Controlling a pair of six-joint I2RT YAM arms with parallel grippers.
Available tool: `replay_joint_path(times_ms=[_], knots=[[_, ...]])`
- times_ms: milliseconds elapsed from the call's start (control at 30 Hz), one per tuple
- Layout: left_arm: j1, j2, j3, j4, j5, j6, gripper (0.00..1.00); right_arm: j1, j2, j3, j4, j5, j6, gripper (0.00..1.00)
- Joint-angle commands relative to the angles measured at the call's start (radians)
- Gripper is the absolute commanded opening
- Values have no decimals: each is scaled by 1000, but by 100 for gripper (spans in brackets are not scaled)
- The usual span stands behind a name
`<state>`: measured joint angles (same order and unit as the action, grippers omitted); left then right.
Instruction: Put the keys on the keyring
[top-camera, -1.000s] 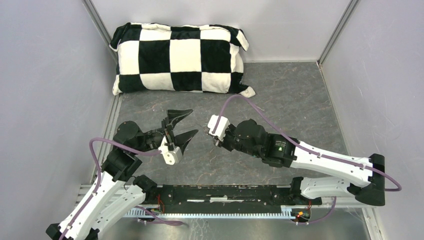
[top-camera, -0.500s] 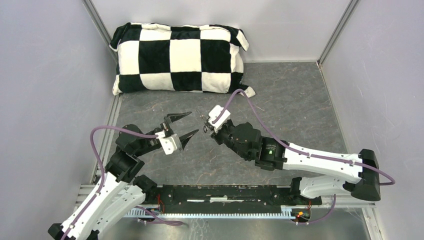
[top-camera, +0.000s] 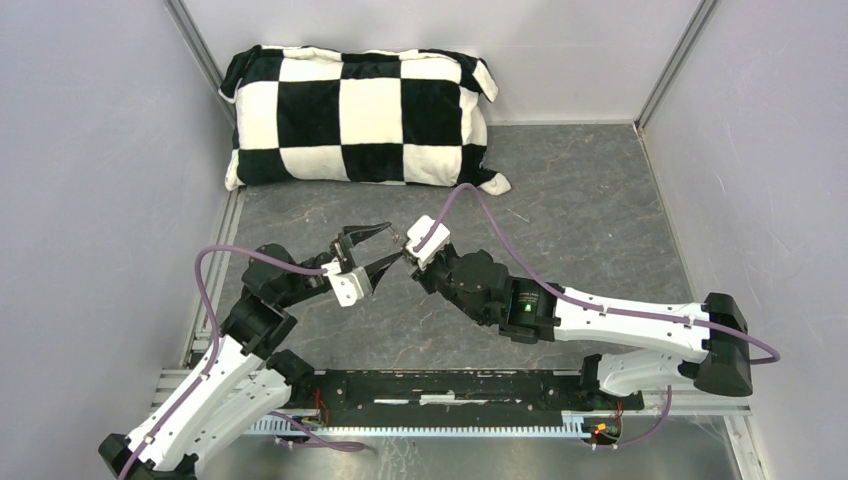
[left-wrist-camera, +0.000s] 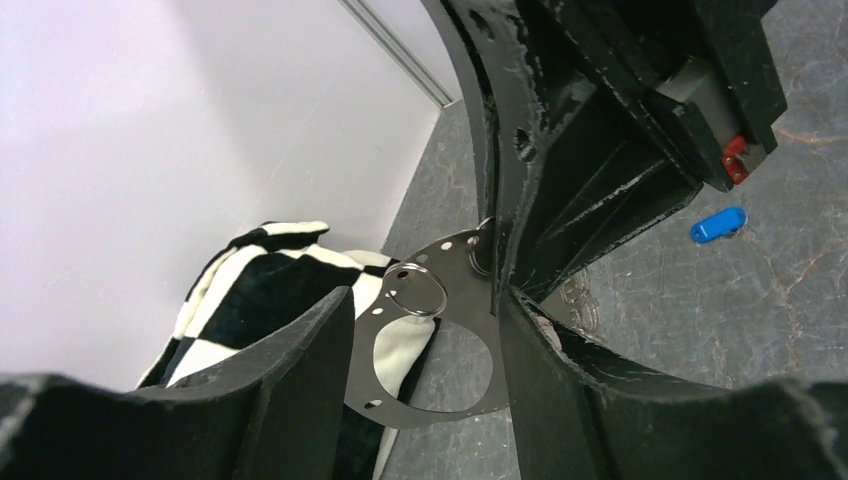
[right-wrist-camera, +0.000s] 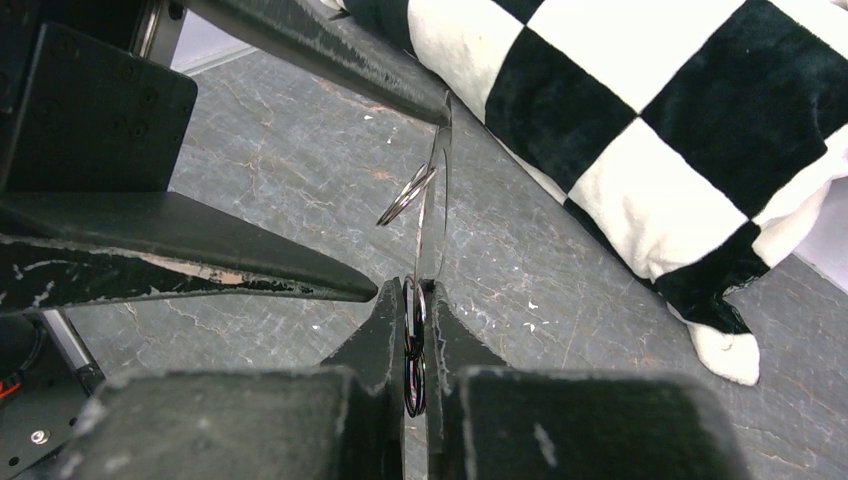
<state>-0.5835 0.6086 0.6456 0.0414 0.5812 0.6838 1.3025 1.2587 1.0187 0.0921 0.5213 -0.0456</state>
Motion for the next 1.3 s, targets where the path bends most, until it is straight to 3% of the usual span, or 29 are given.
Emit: replay_joint_path(times_ms=[0, 467, 1000, 1267], knots=[[-17, -2, -7, 46, 3, 68, 60, 12, 6, 41, 85, 22, 21, 0], [-28, 11, 14, 58, -51, 77, 40, 36, -1, 10, 96, 30, 29, 0], [-29, -19, 6, 31, -105, 153, 31, 43, -35, -29, 109, 53, 37, 0], [-29, -27, 8, -31, 10, 203, 25, 44, -39, -31, 112, 48, 39, 0]])
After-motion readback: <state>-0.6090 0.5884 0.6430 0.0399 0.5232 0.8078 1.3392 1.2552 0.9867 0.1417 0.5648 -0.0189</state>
